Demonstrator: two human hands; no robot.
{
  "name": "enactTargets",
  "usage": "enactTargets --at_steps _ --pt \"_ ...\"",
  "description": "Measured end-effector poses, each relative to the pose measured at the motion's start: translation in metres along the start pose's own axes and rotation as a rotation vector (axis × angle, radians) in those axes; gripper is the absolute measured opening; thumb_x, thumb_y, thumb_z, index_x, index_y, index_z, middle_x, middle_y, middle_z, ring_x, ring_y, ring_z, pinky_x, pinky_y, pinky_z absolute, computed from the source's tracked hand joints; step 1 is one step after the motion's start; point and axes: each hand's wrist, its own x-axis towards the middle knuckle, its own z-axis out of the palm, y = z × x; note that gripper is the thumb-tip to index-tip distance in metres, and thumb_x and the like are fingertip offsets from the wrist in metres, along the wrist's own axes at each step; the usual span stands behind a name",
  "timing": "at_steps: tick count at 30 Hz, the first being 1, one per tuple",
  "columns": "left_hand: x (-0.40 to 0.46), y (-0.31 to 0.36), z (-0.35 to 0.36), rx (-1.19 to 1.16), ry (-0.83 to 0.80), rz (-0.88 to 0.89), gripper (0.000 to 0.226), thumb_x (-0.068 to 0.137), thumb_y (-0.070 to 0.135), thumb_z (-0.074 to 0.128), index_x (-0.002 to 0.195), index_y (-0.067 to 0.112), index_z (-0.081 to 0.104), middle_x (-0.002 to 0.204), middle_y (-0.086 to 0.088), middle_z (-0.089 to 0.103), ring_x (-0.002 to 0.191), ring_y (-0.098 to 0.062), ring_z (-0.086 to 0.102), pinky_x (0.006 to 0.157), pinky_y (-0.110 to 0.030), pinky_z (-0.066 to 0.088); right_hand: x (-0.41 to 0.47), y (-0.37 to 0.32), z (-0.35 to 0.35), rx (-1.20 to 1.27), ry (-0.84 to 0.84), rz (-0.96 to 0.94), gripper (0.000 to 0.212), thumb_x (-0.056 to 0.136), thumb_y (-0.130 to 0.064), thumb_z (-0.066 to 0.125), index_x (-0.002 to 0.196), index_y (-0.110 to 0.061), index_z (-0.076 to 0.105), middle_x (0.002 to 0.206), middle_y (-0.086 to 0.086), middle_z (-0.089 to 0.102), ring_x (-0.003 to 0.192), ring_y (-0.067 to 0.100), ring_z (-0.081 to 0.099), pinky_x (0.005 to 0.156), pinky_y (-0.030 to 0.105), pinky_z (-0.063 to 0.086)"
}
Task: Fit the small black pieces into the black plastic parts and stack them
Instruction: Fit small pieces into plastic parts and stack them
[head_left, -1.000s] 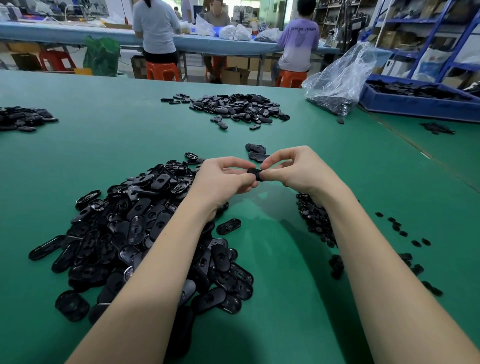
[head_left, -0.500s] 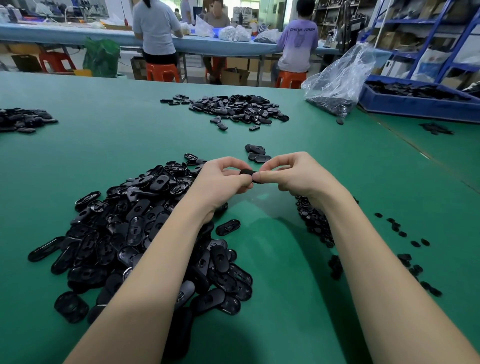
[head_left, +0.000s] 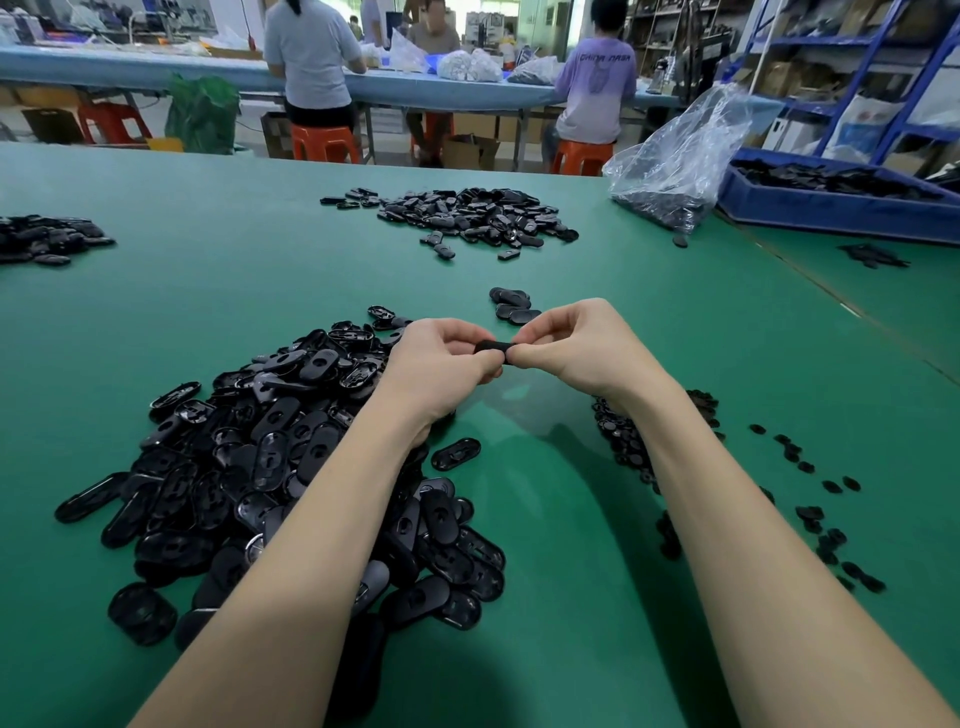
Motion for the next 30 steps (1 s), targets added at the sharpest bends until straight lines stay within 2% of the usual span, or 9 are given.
enactTargets --at_steps 3,6,10,13,19,21,24,27,30 --pt "0.001 -0.001 0.004 0.039 0.062 0.037 0.015 0.081 0.008 0.076 0.082 0.022 0.068 0.071 0.0 0.075 0.068 -0.013 0.071 0.083 -0.034 0.059 0.001 0.003 0.005 0.043 0.035 -0.03 0.01 0.077 -0.022 0.082 0.077 -0.019 0.073 0.064 -0.009 0.067 0.05 0.001 0.051 0.049 0.013 0.039" --pt "0.0 -0.002 0.005 -0.001 0.078 0.053 0.015 0.08 0.008 0.076 0.082 0.021 0.069 0.071 0.0 0.075 0.068 -0.013 0.07 0.084 -0.038 0.058 -0.001 0.007 0.009 0.096 0.053 -0.102 0.011 0.081 -0.019 0.08 0.079 -0.023 0.07 0.066 -0.011 0.067 0.053 0.003 0.052 0.057 0.017 0.042" --pt "0.002 -0.004 -0.001 -0.091 0.092 0.016 0.02 0.08 0.01 0.074 0.095 0.02 0.066 0.076 -0.001 0.077 0.073 -0.015 0.073 0.092 -0.044 0.058 -0.002 0.01 0.01 -0.121 0.063 -0.283 0.018 0.079 -0.022 0.08 0.088 -0.032 0.068 0.079 -0.013 0.072 0.05 0.007 0.047 0.057 0.022 0.044" --pt "0.003 -0.004 -0.004 -0.089 0.063 0.011 0.023 0.081 0.015 0.071 0.101 0.023 0.065 0.078 0.002 0.078 0.084 -0.018 0.075 0.094 -0.045 0.057 0.005 0.012 0.011 -0.21 0.156 -0.308 0.008 0.08 -0.027 0.075 0.082 -0.032 0.07 0.077 -0.019 0.072 0.049 0.007 0.047 0.059 0.028 0.047" --pt "0.008 -0.007 -0.01 -0.051 0.122 0.013 0.009 0.086 0.018 0.068 0.093 0.023 0.069 0.073 0.006 0.076 0.074 -0.011 0.073 0.09 -0.041 0.059 0.036 0.018 -0.002 -0.123 0.105 -0.091 0.006 0.081 -0.03 0.08 0.077 -0.027 0.076 0.055 -0.022 0.063 0.052 -0.007 0.053 0.05 0.006 0.035" --pt "0.009 -0.007 -0.012 -0.018 0.123 0.014 0.007 0.084 0.023 0.068 0.091 0.024 0.069 0.072 0.007 0.076 0.075 -0.012 0.073 0.089 -0.04 0.059 0.052 0.021 -0.008 -0.138 0.09 0.024 0.01 0.081 -0.03 0.079 0.078 -0.021 0.077 0.053 -0.016 0.057 0.051 0.002 0.048 0.046 0.013 0.034" --pt "0.011 -0.005 -0.015 0.065 0.111 0.052 0.005 0.083 0.026 0.066 0.088 0.025 0.069 0.071 0.008 0.075 0.079 -0.014 0.073 0.088 -0.04 0.059 0.078 0.02 -0.014 -0.157 0.086 0.116 0.012 0.081 -0.027 0.078 0.083 -0.016 0.078 0.074 -0.003 0.064 0.058 0.013 0.044 0.049 0.022 0.033" --pt "0.011 -0.006 -0.015 0.108 0.093 0.059 0.004 0.085 0.024 0.066 0.086 0.025 0.069 0.072 0.007 0.075 0.082 -0.016 0.073 0.087 -0.042 0.059 0.098 0.012 -0.015 -0.291 0.027 0.14 0.009 0.081 -0.028 0.076 0.08 -0.019 0.077 0.085 0.003 0.071 0.062 0.016 0.046 0.047 0.022 0.035" --pt "0.011 -0.008 -0.015 0.125 0.075 0.053 0.005 0.086 0.023 0.064 0.086 0.023 0.07 0.075 0.005 0.076 0.084 -0.018 0.073 0.086 -0.044 0.059 0.112 0.003 -0.012 -0.478 -0.019 0.127 0.012 0.081 -0.031 0.076 0.084 -0.019 0.078 0.09 0.001 0.072 0.072 0.015 0.058 0.058 0.024 0.048"
